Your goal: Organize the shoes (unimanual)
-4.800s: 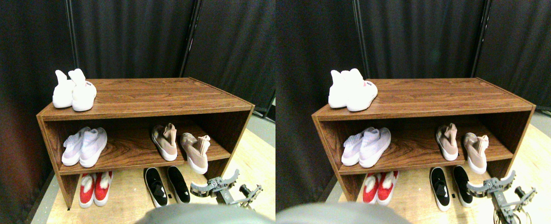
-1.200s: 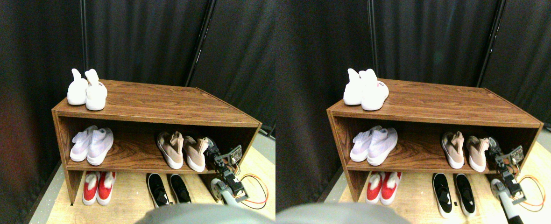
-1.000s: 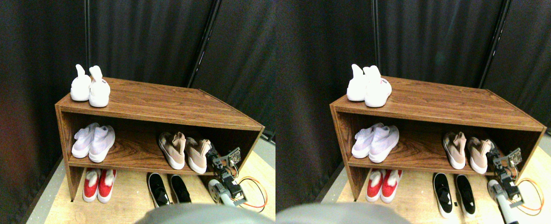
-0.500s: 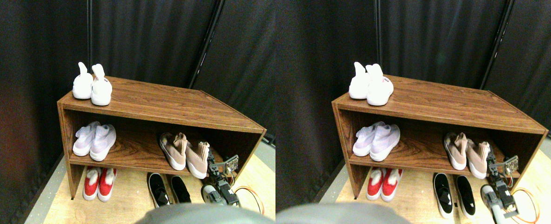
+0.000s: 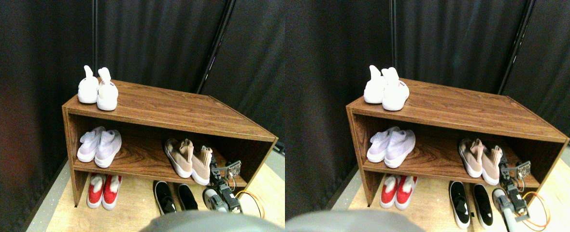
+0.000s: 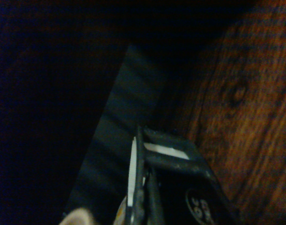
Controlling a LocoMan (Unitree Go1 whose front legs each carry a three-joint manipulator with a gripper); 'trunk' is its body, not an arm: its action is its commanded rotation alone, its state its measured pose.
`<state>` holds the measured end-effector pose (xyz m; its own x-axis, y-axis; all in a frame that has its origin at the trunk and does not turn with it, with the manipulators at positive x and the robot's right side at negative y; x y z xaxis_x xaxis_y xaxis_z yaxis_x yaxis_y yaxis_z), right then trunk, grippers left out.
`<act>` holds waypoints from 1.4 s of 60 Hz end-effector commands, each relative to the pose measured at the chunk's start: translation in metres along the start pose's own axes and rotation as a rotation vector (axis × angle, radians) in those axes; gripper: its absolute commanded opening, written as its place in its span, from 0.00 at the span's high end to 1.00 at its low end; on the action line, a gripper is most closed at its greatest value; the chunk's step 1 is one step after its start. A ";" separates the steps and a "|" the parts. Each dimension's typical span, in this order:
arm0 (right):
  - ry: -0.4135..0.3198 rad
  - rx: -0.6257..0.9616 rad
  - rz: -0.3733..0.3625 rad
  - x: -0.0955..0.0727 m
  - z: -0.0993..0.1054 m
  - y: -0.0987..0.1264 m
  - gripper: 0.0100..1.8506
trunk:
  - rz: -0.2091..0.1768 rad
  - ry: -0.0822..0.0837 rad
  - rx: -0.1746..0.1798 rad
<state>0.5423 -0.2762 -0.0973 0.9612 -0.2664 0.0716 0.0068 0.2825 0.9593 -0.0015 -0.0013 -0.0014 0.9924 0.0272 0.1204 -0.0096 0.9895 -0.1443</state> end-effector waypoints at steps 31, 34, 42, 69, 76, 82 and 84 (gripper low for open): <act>0.051 -0.106 0.097 -0.027 0.033 0.033 0.97 | -0.036 0.016 0.030; 0.070 -0.124 0.115 -0.029 0.037 0.037 0.97 | -0.040 0.013 0.034; 0.102 -0.132 0.171 -0.038 0.057 0.051 0.97 | -0.052 0.015 0.038; 0.208 -0.164 0.265 -0.102 0.080 0.049 0.97 | -0.065 0.055 0.048; 0.260 -0.153 0.277 -0.126 0.076 0.040 0.97 | -0.063 0.075 0.049; 0.302 -0.155 0.273 -0.137 0.073 0.030 0.97 | -0.057 0.094 0.052; 0.306 -0.134 0.258 -0.141 0.071 0.025 0.97 | -0.055 0.101 0.053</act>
<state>0.3935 -0.3032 -0.0687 0.9855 0.0723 0.1536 -0.1697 0.4552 0.8741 -0.0046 -0.0061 -0.0054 0.9970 -0.0483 0.0604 0.0521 0.9967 -0.0624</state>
